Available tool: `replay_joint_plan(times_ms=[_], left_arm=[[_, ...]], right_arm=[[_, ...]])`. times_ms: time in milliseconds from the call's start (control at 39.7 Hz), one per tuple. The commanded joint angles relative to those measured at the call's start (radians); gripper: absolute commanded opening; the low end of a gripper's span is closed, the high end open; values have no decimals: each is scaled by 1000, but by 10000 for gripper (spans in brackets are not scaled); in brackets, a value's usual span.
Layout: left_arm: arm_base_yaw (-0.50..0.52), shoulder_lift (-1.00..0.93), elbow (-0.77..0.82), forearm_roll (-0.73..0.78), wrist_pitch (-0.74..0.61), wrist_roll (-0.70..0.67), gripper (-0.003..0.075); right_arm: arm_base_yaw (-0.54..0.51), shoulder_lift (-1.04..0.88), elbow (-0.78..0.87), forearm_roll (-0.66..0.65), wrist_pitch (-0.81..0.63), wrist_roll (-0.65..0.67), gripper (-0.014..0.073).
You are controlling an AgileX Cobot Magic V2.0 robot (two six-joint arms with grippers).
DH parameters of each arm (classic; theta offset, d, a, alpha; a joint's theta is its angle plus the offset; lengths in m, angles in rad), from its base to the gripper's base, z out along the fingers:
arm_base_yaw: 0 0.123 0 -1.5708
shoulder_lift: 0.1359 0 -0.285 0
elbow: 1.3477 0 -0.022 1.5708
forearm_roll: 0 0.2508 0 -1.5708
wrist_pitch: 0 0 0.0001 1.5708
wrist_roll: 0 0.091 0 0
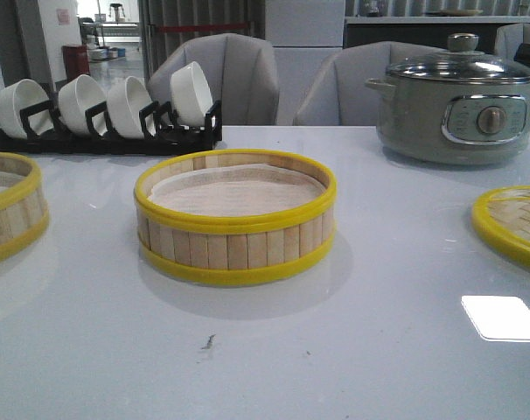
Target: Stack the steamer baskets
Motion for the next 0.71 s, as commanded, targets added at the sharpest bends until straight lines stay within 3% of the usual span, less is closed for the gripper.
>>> replay_joint_plan(times_ms=[0,227,403,605,681], left_arm=[[-8,-6,-37,-23,-58,-4,87],[-8,-6,-37,-31,-48,-4,87],[-8,-2,-37,-31,-42,-4,113],[-8,39,-37,-29,-46,-4,405],[-8,76,-37,-35,-40,-4,447]], right_arm=[[-6,0,-39,-6,-41,-3,48],[-6,12,-39,-6,122,-4,295],[-6,12,-39,-6,120,-4,321],[-6,12,-39,-6,119,-4,321],[-6,12,-39,-6,120,-4,321]])
